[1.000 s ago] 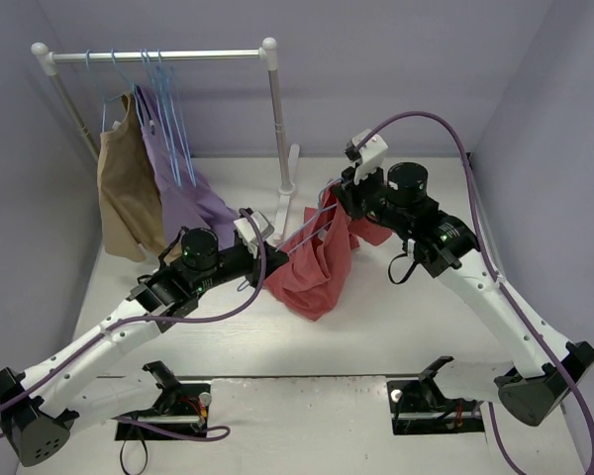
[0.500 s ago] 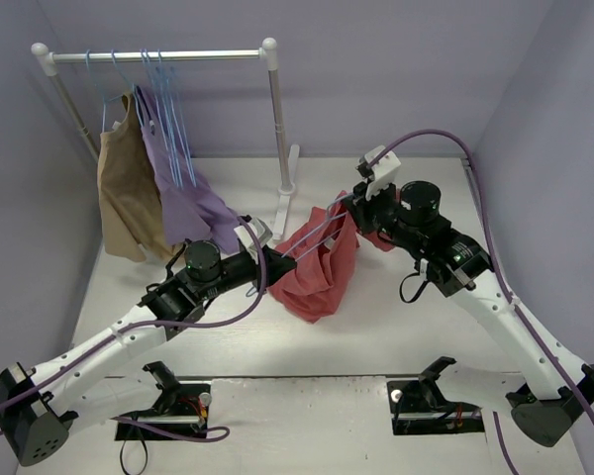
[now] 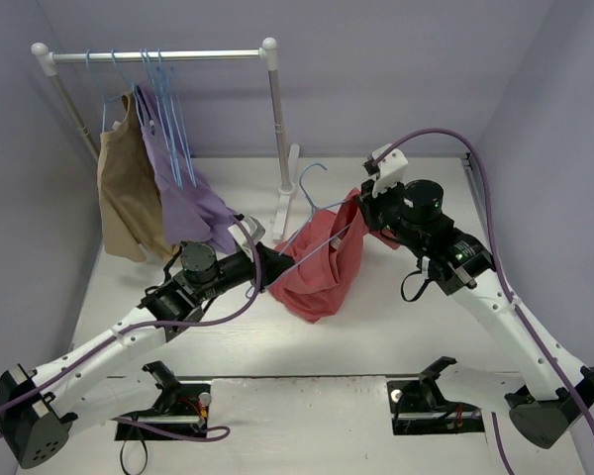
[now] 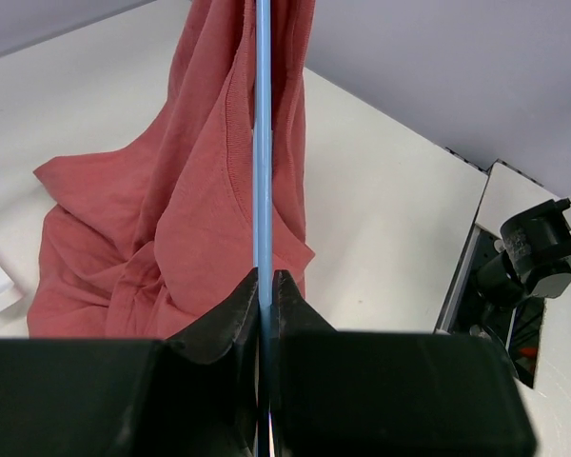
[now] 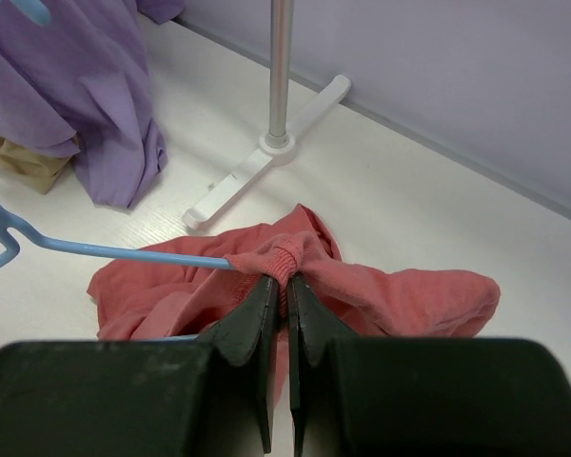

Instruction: Place the t-shirt on the hanger

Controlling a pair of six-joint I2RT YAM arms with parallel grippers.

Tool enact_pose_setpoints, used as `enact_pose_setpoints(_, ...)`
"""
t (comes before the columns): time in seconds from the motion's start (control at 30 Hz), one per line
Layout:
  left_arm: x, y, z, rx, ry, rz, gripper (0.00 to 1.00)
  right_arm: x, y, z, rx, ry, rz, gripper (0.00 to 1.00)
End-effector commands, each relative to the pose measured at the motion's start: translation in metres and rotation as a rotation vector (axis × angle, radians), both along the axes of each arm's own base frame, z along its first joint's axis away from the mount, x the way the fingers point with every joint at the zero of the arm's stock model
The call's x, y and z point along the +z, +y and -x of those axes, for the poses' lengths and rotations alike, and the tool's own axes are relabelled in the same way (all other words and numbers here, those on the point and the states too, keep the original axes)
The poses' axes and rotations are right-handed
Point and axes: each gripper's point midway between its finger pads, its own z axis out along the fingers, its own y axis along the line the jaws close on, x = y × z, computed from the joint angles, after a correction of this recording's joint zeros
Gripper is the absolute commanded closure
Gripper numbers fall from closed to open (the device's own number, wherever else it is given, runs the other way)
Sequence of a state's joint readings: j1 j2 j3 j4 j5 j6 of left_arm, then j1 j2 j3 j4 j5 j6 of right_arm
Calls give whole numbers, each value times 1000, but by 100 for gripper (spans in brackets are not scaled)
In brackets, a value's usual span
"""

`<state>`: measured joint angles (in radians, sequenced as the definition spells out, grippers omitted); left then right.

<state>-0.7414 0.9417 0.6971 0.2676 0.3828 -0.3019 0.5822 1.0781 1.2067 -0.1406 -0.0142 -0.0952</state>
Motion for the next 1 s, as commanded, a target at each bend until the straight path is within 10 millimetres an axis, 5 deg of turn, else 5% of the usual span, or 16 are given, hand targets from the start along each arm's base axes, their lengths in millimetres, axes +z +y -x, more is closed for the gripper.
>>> enact_pose_setpoints(0.0, 58, -5, -2, -13, -129, 131, 100, 37, 7, -8, 22, -93, -51, 99)
enact_pose_setpoints(0.1, 56, -12, -5, -27, -119, 119, 100, 37, 14, -8, 51, -86, -55, 99)
enact_pose_setpoints(0.53, 109, -39, -18, -75, -213, 186, 100, 57, 51, 10, 219, -108, -82, 95)
enact_pose_setpoints(0.7, 103, -54, -19, -129, -174, 236, 100, 54, 53, 8, 221, -103, -73, 94)
enact_pose_setpoints(0.97, 90, -54, -21, -123, -157, 266, 100, 42, 40, 2, 154, -105, -32, 71)
